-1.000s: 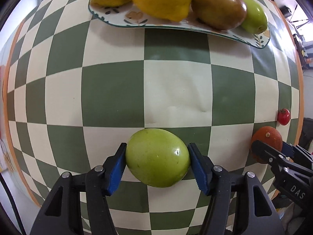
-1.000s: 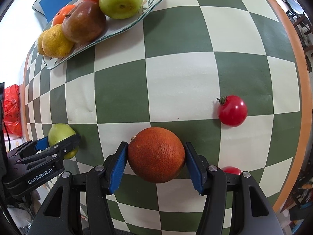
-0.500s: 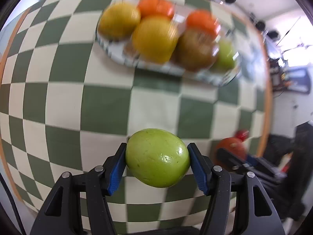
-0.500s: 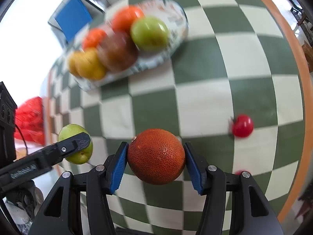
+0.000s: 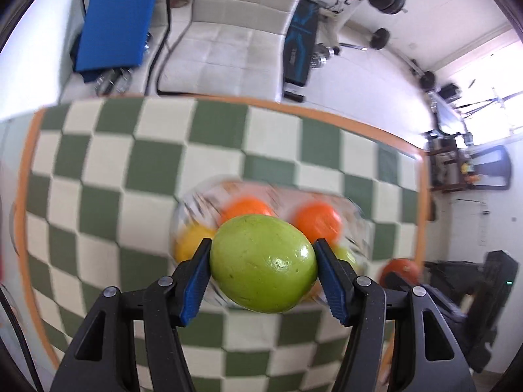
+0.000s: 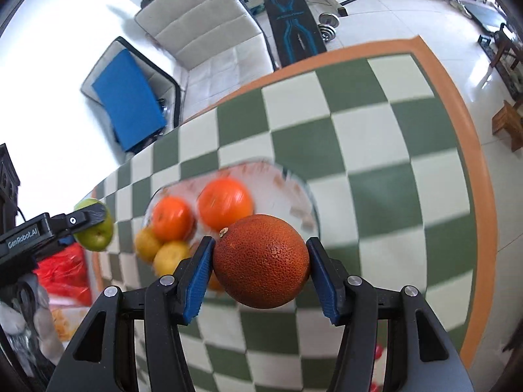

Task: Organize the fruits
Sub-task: 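Carry the dark orange and green apple onto the plate and open both tools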

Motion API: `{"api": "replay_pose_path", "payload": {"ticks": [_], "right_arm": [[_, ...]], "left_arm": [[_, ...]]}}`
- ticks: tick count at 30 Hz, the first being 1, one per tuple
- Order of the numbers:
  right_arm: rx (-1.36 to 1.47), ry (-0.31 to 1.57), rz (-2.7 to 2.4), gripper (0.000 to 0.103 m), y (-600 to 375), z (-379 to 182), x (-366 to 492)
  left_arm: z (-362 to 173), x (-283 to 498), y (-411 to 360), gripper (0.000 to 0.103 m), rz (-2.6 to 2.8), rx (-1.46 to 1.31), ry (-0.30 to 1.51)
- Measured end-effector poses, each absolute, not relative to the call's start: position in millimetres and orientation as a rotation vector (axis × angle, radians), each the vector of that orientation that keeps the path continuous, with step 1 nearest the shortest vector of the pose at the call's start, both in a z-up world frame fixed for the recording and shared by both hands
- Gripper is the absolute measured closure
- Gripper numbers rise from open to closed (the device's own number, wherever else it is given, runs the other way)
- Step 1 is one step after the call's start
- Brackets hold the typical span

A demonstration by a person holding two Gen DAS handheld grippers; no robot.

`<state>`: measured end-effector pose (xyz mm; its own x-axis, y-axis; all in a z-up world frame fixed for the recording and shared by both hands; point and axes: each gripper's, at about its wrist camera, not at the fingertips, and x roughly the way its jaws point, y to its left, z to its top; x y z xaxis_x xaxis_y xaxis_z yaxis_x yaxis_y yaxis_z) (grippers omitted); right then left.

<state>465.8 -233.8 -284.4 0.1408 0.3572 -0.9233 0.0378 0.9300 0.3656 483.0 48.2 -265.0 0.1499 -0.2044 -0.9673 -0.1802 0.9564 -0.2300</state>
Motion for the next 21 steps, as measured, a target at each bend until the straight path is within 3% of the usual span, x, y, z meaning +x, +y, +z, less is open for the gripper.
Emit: {"api": "replay_pose_path", "payload": {"ticks": [12, 19, 21], "right_arm": [[0.227, 1.495, 0.205, 0.043, -207, -340, 517], [0.208, 1.531, 0.203, 0.043, -198, -354, 518], [0.215, 1.538, 0.203, 0.032, -199, -355, 518]], "left_arm": [[-351, 530, 77, 0.044, 0.079, -0.166, 1.630], [-354, 522, 76, 0.043, 0.078, -0.166, 1.633], [-354, 522, 77, 0.043, 0.081, -0.183, 1.639]]}}
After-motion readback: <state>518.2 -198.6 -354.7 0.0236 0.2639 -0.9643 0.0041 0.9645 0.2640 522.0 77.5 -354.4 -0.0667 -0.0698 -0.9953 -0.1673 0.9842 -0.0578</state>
